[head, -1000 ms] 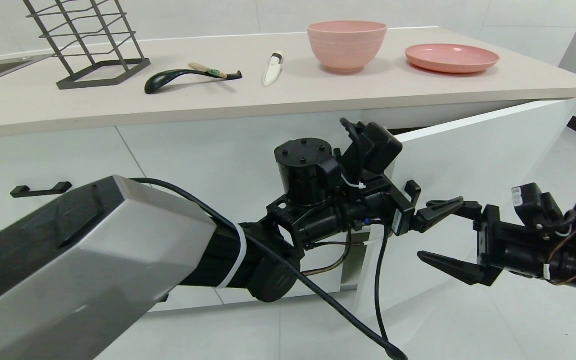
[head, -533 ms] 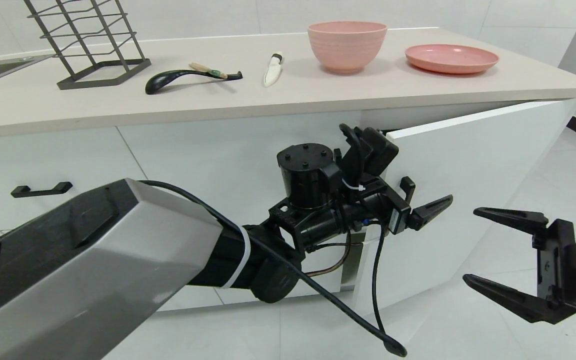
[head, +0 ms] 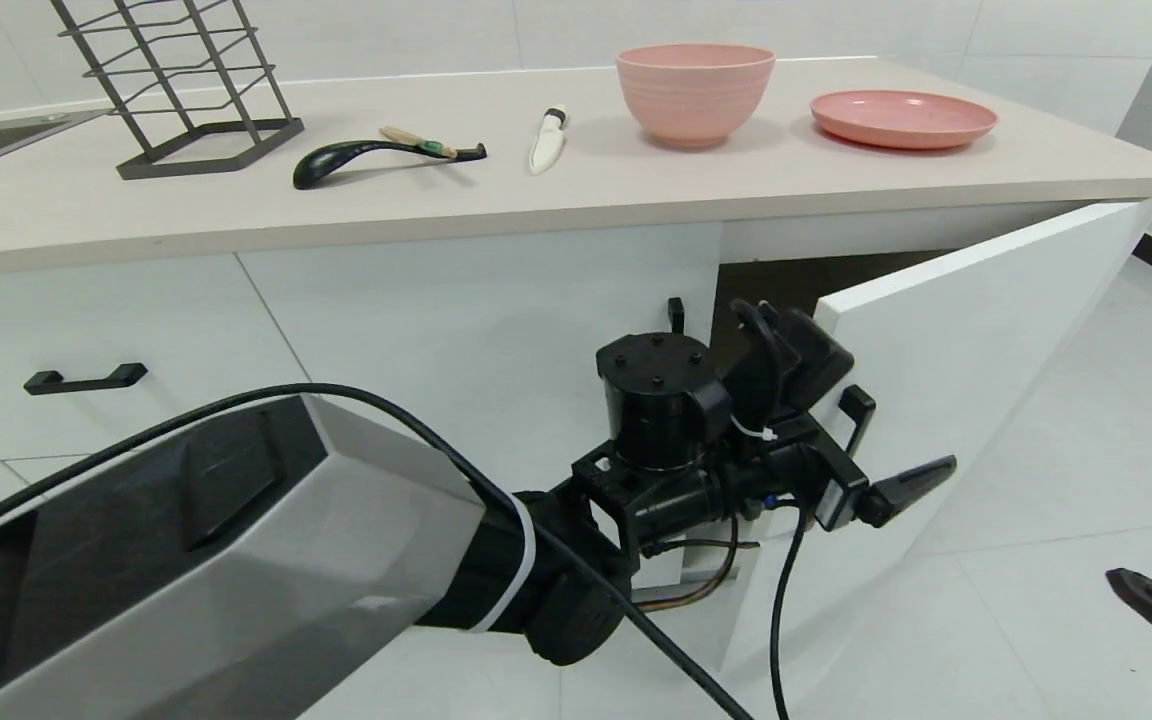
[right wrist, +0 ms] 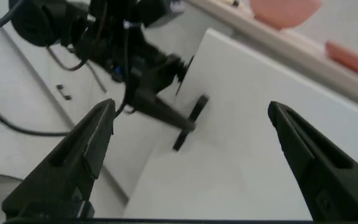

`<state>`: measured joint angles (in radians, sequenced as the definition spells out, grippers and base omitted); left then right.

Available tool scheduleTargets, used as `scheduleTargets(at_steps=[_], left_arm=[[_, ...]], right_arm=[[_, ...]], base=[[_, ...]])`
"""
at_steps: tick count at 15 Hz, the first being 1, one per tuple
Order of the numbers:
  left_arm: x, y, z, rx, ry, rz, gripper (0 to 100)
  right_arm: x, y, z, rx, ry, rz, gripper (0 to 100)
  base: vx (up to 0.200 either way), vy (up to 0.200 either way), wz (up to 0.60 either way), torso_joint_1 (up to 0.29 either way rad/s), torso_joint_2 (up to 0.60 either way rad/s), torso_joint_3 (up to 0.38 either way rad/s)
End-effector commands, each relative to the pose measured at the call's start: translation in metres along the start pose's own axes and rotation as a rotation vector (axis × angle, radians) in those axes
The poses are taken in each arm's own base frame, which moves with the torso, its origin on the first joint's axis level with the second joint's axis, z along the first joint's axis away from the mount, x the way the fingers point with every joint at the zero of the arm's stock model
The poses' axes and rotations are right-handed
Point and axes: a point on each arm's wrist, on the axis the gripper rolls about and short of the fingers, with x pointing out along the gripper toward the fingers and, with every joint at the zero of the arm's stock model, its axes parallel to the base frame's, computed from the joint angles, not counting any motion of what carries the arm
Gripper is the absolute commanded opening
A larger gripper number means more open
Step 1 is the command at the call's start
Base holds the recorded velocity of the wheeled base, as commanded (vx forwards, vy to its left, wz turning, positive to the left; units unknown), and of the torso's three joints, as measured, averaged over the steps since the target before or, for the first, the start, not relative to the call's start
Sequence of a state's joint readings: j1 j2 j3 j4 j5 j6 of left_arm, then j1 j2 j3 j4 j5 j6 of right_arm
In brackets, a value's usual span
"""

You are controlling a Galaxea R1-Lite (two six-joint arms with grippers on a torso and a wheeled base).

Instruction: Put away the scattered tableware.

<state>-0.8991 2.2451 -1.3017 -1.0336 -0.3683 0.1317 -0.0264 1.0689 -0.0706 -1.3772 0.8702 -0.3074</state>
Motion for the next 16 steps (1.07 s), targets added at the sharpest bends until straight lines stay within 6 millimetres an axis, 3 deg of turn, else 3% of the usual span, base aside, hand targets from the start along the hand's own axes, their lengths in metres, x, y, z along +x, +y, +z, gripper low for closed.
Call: scheduleTargets(at_steps=[1,7,16], left_arm=[[0.005,-0.021,-0.001,-0.011,0.003,-0.049,100],[0.013,-0.06,0.002,-0.022,0.0,-0.137,100],[0.026,-0.083,-0.006,-0.03,-0.008,-0.179,100]], right_arm=[[-0.015,0.008,0.025,-0.115,-0.067,-0.063,100],[-0.029,0.015,0.041,-0.215,-0.089,-0.134,100],[-0.034,0.016,0.062,-0.312,-0.139,-0.182,100]], base=[[0.0,0.0,0.0,0.0,0.0,0.0],[0.0,0.0,0.0,0.0,0.0,0.0],[0.0,0.0,0.0,0.0,0.0,0.0]])
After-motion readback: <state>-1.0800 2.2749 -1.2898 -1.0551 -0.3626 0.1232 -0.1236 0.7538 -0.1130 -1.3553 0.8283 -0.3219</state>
